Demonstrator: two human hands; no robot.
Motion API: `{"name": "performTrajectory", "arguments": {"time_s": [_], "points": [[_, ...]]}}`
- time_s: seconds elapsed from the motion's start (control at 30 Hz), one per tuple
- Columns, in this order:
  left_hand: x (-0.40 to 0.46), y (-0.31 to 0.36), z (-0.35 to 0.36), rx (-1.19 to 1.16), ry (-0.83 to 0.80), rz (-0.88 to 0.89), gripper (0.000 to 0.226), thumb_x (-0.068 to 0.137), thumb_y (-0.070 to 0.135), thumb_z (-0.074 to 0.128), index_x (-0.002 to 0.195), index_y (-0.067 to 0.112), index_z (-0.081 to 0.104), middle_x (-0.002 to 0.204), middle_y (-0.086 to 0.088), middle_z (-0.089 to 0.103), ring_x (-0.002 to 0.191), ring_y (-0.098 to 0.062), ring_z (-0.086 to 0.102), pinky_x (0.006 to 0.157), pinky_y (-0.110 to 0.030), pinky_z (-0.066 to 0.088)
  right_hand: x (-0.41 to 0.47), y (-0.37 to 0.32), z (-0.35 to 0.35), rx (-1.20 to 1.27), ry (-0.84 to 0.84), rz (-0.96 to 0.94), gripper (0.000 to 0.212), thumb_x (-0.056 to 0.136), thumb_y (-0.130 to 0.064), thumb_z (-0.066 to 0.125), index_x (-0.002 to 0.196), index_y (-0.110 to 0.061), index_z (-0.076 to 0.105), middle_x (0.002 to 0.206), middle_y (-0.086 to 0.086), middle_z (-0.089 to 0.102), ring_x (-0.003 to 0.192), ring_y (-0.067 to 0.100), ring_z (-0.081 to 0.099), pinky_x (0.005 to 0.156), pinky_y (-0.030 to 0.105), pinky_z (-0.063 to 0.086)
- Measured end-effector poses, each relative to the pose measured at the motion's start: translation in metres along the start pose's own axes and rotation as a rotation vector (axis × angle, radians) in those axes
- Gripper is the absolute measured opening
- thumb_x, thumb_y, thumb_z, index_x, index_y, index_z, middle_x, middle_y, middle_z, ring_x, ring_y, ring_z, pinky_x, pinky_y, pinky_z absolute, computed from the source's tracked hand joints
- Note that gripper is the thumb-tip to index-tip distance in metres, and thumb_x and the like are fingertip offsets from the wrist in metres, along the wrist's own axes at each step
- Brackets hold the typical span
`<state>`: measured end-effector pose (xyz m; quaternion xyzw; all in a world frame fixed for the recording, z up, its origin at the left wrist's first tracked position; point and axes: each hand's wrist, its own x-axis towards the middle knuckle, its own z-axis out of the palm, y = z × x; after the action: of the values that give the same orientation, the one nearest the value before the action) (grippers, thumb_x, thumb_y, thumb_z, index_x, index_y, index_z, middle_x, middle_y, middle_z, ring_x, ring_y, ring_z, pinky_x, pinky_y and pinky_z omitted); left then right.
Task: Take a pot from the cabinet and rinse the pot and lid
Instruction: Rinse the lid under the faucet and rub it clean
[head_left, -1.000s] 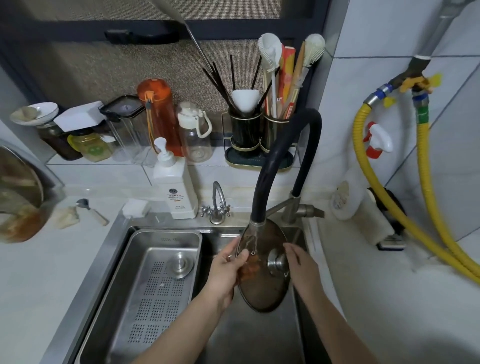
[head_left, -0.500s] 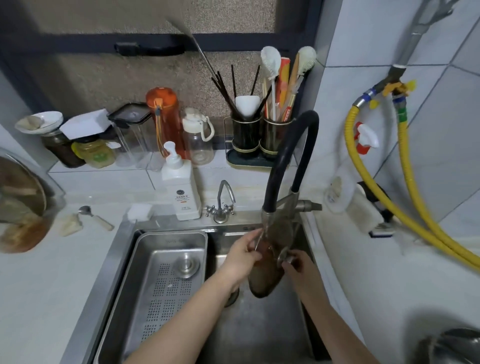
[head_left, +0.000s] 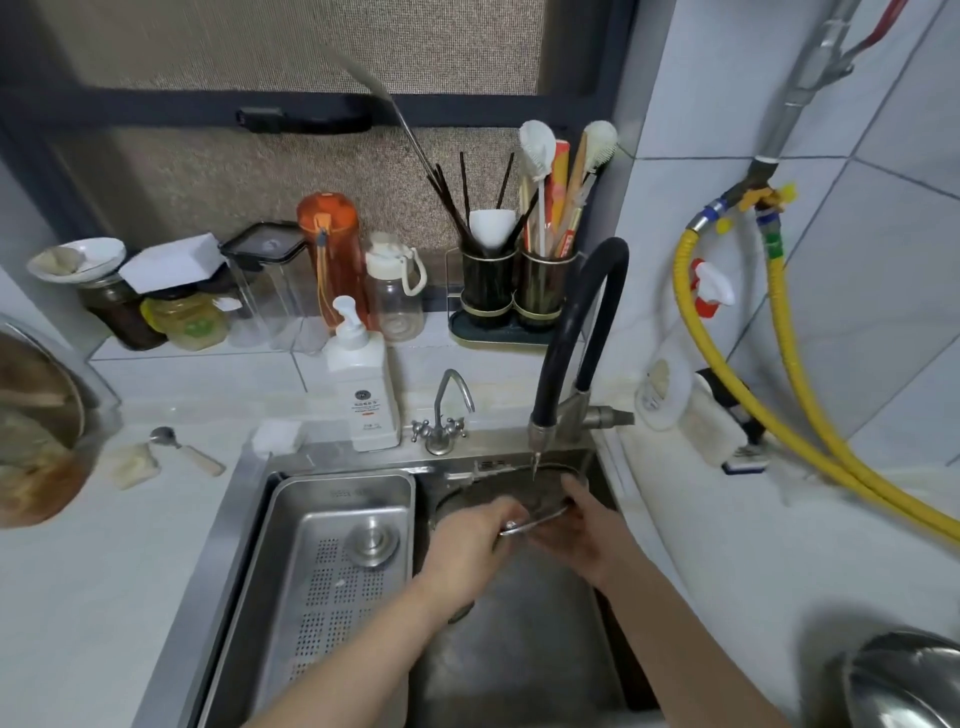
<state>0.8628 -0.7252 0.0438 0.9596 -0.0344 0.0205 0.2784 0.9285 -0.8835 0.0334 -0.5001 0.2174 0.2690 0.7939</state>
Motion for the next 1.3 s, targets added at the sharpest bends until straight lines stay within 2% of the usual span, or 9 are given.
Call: {"name": "performTrajectory", "arguments": {"time_s": [0.17,0.3,0.57,0.67,0.8,0.93,1.07,1.17,1.3], "points": [[-0.013,-0.024,0.009,-0.113,-0.042,0.094,0.026,0.086,0.039,0.059,0.108,0.029,0.068,0.115,0.008,0.069,0.123,-0.013,0.052,0.105,-0.028,0.037,0.011,0.014,-0.009,-0.124,0.068,-0.104,0.019,0.083,0.003,0.047,0.084,-0.001,0.065,0.077,0.019,0.067,0.071,0.031,0.064,0.065,0.042,0.053],[-0.013,-0.041,0.013,-0.231,0.171,-0.236,0.057,0.085,0.031,0.065,0.137,0.021,0.046,0.148,-0.003,0.036,0.141,-0.02,0.025,0.116,-0.028,0.015,0.009,0.02,-0.02,-0.089,0.059,-0.152,0.028,0.08,0.007,0.043,0.096,-0.01,0.058,0.087,0.016,0.061,0.078,0.028,0.059,0.059,0.034,0.052],[0.004,-0.037,0.01,-0.982,0.213,-0.52,0.044,0.08,-0.009,0.061,0.108,0.026,0.057,0.1,-0.004,0.069,0.094,-0.025,0.067,0.085,-0.051,0.055,0.009,0.017,-0.041,0.02,-0.054,-0.199,0.044,0.076,0.012,0.041,0.099,-0.015,0.068,0.097,0.015,0.069,0.088,0.029,0.065,0.067,0.038,0.055],[0.008,-0.036,0.007,-0.936,0.259,-0.435,0.051,0.076,-0.008,0.061,0.11,0.03,0.06,0.098,0.006,0.07,0.09,-0.012,0.067,0.083,-0.035,0.057,0.011,0.025,-0.047,0.035,-0.081,-0.182,0.048,0.078,0.016,0.038,0.097,-0.015,0.07,0.094,0.014,0.07,0.087,0.029,0.065,0.073,0.043,0.056],[0.009,-0.037,0.007,-0.799,0.195,-0.354,0.057,0.072,-0.003,0.059,0.118,0.031,0.056,0.103,0.002,0.07,0.089,-0.019,0.069,0.079,-0.041,0.058,0.01,0.037,-0.046,-0.024,-0.071,-0.184,0.053,0.078,0.02,0.036,0.115,-0.008,0.06,0.108,0.019,0.066,0.101,0.036,0.061,0.084,0.047,0.053],[-0.002,-0.044,0.01,-0.865,0.132,-0.483,0.045,0.082,0.001,0.057,0.109,0.036,0.051,0.096,0.004,0.066,0.066,-0.014,0.072,0.046,-0.033,0.058,0.012,0.028,-0.045,-0.156,0.01,-0.168,0.04,0.086,0.012,0.04,0.109,-0.009,0.064,0.1,0.016,0.07,0.096,0.034,0.064,0.078,0.041,0.055],[-0.016,-0.049,0.019,-1.044,0.088,-0.601,0.024,0.091,0.009,0.056,0.106,0.027,0.056,0.097,-0.003,0.069,0.077,-0.018,0.072,0.054,-0.04,0.061,0.014,0.017,-0.044,-0.306,0.06,-0.198,0.036,0.089,0.003,0.045,0.097,-0.022,0.069,0.09,0.006,0.074,0.09,0.028,0.067,0.075,0.042,0.058],[-0.025,-0.053,0.025,-0.737,0.07,-0.463,0.04,0.091,0.026,0.057,0.13,0.024,0.048,0.123,0.0,0.063,0.111,-0.022,0.062,0.091,-0.049,0.053,0.014,0.016,-0.042,-0.317,0.089,-0.26,0.041,0.087,0.003,0.047,0.107,-0.028,0.066,0.098,0.004,0.072,0.093,0.026,0.067,0.076,0.044,0.057],[-0.031,-0.049,0.026,0.007,-0.016,-0.111,0.07,0.082,0.064,0.049,0.144,0.039,0.03,0.155,0.008,0.02,0.146,-0.014,0.012,0.119,-0.037,0.004,0.008,0.01,-0.035,-0.356,0.104,-0.338,0.044,0.084,0.002,0.05,0.096,-0.035,0.07,0.086,-0.005,0.074,0.084,0.02,0.069,0.06,0.032,0.057]]}}
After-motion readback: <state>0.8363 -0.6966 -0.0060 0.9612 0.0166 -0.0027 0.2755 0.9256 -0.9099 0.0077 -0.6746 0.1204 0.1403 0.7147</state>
